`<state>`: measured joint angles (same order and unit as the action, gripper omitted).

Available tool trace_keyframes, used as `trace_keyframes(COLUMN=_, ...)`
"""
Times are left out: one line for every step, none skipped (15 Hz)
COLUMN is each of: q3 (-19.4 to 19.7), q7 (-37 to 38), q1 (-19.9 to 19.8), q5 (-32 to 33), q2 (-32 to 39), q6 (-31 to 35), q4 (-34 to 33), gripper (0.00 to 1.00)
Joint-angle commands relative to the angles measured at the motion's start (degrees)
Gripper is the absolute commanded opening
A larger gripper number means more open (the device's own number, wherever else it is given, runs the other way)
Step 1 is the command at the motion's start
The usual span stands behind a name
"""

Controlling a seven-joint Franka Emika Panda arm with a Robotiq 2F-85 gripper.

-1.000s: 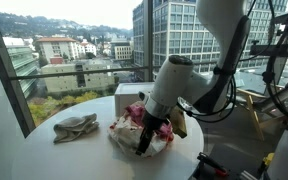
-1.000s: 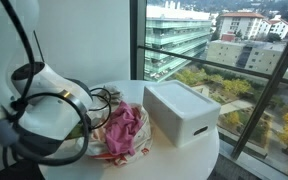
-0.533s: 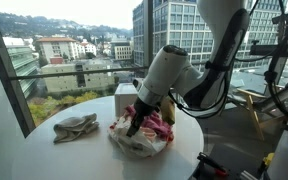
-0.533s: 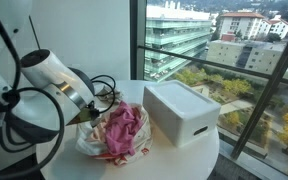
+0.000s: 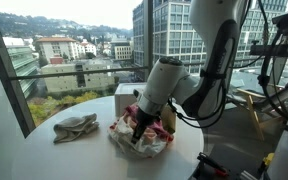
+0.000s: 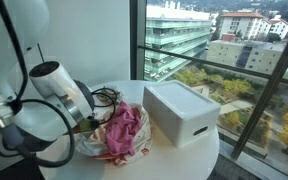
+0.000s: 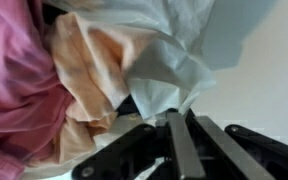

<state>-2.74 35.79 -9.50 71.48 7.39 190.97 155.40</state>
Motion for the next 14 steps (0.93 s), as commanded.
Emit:
trace_keyframes(q3=0.1, q7=-1.2, q1=0.6, q5=-2.3, q2=2.6, q6=0.3, q4=-0.8, gripper=0.11)
trace_keyframes(q3=-0.2, q7=-0.9, q1=0.2, q5=-2.2, q2=3.7, q6=0.7, q4=-0.8, gripper=0.11)
trace_keyframes(q3=-0.9, q7=-0.6, q1=-0.6, q5=-2.1, q2=5.9, q6=1.3, q4=-0.9, gripper=0.11)
trace_keyframes(q3=-1.5, q7=-0.5, q1=-1.6, q5=-1.7, q2=8.5, q6=2.0, q4=-1.0, gripper=0.11)
trace_keyframes(q3=-2.7, q7=-0.4, q1=-3.5, q5=-1.2, q2=11.7, q6=3.6, q4=-1.2, gripper=0.12)
trace_keyframes(q3=-4.1, q7=-0.2, q1=-5.7, q5=-0.2, q2=14.1, q6=4.8, q4=-1.1, gripper=0.12)
trace_keyframes(q3=-5.7, q7=0.3, q1=-8.3, q5=1.1, q2=16.1, q6=5.5, q4=-1.2, gripper=0.12)
trace_keyframes(q3=-7.5, q7=1.2, q1=-11.2, q5=3.0, q2=17.5, q6=6.4, q4=-1.0, gripper=0.12)
trace_keyframes(q3=-9.2, q7=2.2, q1=-14.0, q5=5.5, q2=17.9, q6=7.0, q4=-0.6, gripper=0.12)
trace_keyframes(q3=-10.3, q7=3.6, q1=-16.0, q5=7.7, q2=17.5, q6=8.0, q4=-0.1, gripper=0.12)
trace_keyframes(q3=-11.1, q7=5.3, q1=-17.8, q5=10.1, q2=16.1, q6=9.0, q4=0.7, gripper=0.12)
trace_keyframes(q3=-11.7, q7=7.0, q1=-19.0, q5=12.5, q2=14.6, q6=10.2, q4=1.1, gripper=0.12)
trace_keyframes(q3=-11.8, q7=8.4, q1=-19.7, q5=14.3, q2=11.8, q6=11.6, q4=1.8, gripper=0.12)
trace_keyframes(q3=-11.9, q7=9.4, q1=-20.1, q5=15.3, q2=8.9, q6=13.1, q4=2.3, gripper=0.12)
